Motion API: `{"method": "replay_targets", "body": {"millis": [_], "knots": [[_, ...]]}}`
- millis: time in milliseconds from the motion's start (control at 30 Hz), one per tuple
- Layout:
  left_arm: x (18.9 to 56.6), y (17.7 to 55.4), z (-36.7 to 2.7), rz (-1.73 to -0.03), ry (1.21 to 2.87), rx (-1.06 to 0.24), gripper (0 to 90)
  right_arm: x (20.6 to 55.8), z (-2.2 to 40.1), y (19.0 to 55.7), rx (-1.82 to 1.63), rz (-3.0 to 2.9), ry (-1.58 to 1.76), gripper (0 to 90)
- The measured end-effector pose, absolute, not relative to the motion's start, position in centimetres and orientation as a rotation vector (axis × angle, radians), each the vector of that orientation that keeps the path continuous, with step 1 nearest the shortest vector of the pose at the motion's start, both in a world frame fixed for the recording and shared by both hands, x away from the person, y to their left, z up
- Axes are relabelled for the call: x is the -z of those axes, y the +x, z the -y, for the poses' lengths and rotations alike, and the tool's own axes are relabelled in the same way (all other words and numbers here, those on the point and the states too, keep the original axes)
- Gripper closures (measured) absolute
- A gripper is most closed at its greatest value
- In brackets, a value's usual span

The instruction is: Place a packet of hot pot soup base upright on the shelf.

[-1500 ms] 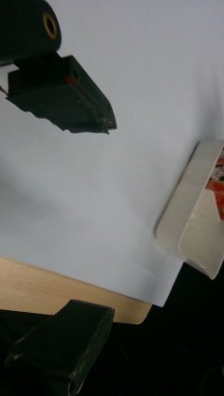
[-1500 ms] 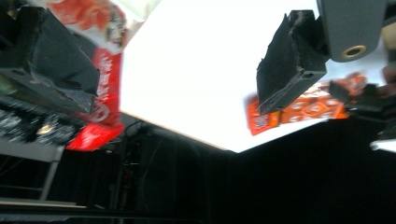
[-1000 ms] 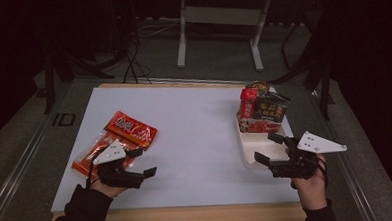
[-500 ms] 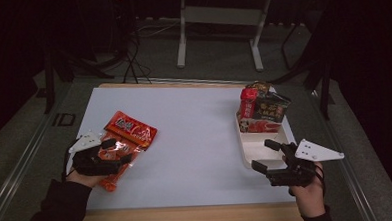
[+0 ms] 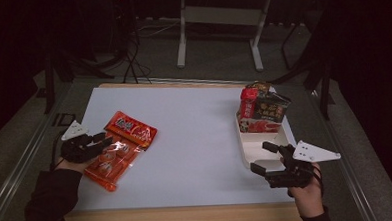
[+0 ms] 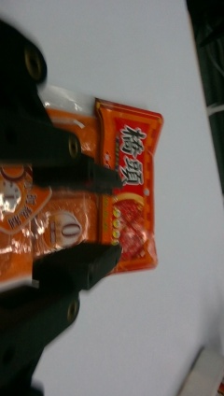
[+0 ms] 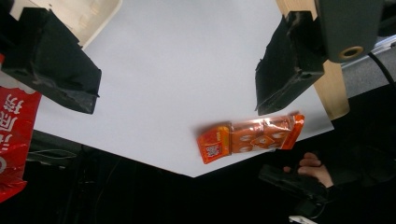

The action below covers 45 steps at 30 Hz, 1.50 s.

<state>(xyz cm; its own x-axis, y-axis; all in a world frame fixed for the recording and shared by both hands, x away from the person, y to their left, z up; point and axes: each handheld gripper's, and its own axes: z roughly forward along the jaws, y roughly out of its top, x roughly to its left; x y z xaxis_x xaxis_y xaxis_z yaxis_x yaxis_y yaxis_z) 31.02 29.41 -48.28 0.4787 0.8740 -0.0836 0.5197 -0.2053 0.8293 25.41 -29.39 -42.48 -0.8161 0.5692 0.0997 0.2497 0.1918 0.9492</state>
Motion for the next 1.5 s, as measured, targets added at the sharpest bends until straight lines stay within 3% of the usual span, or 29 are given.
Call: {"method": "replay_targets", "body": {"millis": [200,267,1067,1500], "knots": [[49.8,32.8,-30.4,-1.265,1.965,-0.58,87.2,42.5,29.4,25.5,-1.664,-2.201,0.779,14.5],[50.2,33.3,-30.7,-1.295,1.969,-0.586,89.4,42.6,29.3,25.5,-1.661,-2.204,0.777,14.6],[53.1,36.6,-31.7,-1.467,2.043,-0.555,90.0,42.9,29.2,25.6,-1.655,-2.217,0.782,14.8],[52.8,36.0,-28.8,-1.368,2.104,-0.489,90.0,42.9,29.2,25.6,-1.659,-2.222,0.781,14.9]]}}
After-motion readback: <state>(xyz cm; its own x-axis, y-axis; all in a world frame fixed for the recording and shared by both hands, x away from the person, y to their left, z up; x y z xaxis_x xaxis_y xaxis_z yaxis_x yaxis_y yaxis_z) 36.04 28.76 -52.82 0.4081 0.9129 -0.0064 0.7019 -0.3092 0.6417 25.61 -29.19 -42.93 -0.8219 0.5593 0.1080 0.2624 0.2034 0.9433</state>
